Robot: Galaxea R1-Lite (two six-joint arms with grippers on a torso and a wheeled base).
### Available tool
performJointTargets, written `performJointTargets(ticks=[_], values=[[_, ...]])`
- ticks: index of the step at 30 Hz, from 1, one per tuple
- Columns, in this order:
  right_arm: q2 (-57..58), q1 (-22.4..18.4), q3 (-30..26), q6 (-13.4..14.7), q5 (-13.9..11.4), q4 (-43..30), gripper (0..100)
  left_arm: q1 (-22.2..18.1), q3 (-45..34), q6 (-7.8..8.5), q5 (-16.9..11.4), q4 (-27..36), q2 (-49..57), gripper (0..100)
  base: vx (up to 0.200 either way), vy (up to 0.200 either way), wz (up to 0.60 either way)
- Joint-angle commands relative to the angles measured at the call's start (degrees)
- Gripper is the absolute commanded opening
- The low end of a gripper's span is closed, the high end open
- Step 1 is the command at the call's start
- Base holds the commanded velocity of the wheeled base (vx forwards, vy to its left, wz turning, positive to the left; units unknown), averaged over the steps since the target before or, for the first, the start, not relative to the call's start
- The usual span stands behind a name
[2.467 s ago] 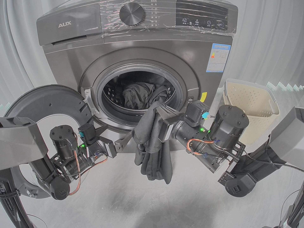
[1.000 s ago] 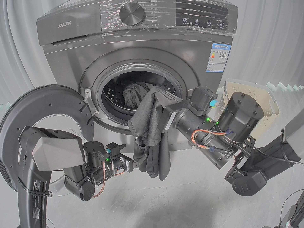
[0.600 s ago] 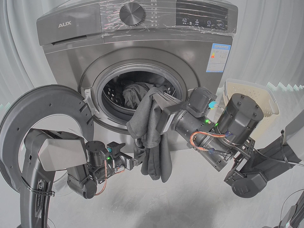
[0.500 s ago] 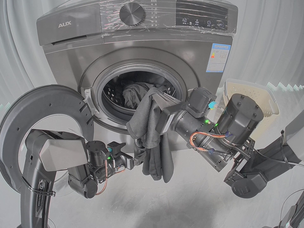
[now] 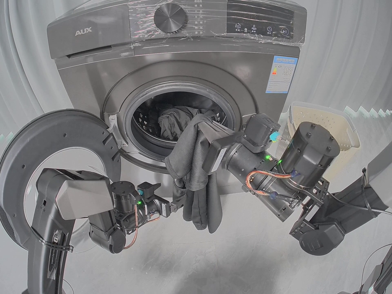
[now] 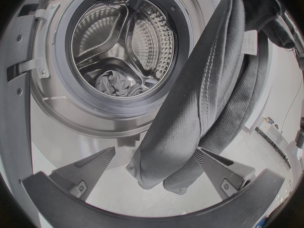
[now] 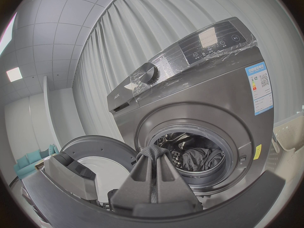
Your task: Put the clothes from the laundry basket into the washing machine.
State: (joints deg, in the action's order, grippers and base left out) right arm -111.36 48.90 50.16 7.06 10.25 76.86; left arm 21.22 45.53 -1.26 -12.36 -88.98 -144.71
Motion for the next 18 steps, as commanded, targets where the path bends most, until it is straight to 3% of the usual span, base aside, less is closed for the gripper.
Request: performJointTargets(ticks=[1, 18], values=[[-0.1, -0.4, -0.2, 0.0, -0.1, 0.0, 0, -1.6, -1.0, 0.73, -0.3, -0.3, 0.3, 100, 0.0, 0.0, 0.0], [-0.5, 0.5, 0.2, 0.1, 0.0, 0.0, 0, -1.1, 1.1, 0.82, -0.3, -0.2, -0.5, 100, 0.0, 0.0, 0.0]])
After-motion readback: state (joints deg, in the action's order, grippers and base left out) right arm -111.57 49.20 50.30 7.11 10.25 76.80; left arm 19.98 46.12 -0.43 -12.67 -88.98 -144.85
